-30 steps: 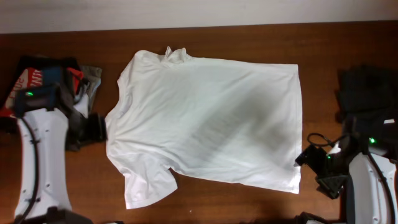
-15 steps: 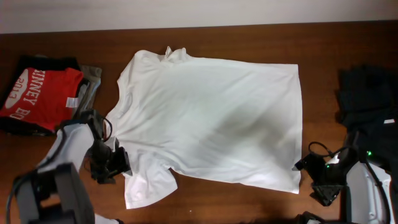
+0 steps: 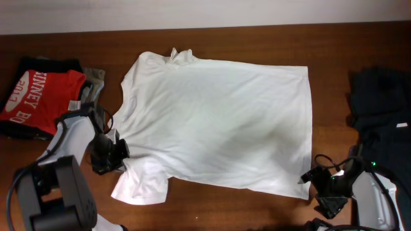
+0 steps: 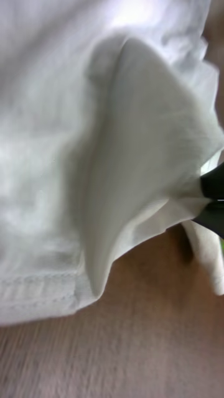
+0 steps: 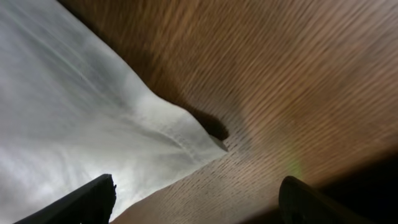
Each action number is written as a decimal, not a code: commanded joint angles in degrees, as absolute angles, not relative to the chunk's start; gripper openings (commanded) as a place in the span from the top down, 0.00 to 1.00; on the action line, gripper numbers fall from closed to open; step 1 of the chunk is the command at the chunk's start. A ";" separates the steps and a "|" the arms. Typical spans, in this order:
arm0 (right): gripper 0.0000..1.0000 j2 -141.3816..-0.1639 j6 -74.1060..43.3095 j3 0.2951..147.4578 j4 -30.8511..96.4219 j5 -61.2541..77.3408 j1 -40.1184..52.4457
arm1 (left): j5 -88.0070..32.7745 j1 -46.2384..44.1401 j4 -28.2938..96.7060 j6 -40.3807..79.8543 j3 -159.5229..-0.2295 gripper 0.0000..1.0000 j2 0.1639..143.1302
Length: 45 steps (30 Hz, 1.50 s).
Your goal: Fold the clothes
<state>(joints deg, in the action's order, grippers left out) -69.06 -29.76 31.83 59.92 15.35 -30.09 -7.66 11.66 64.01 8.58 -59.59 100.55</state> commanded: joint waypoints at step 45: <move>0.59 -68.90 -34.81 24.53 50.59 14.61 -22.76 | -6.17 11.77 69.73 2.96 -62.74 1.00 77.56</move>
<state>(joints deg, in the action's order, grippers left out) -68.95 -34.15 24.95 53.25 17.39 -23.14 -6.63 11.66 69.84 4.05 -62.00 78.00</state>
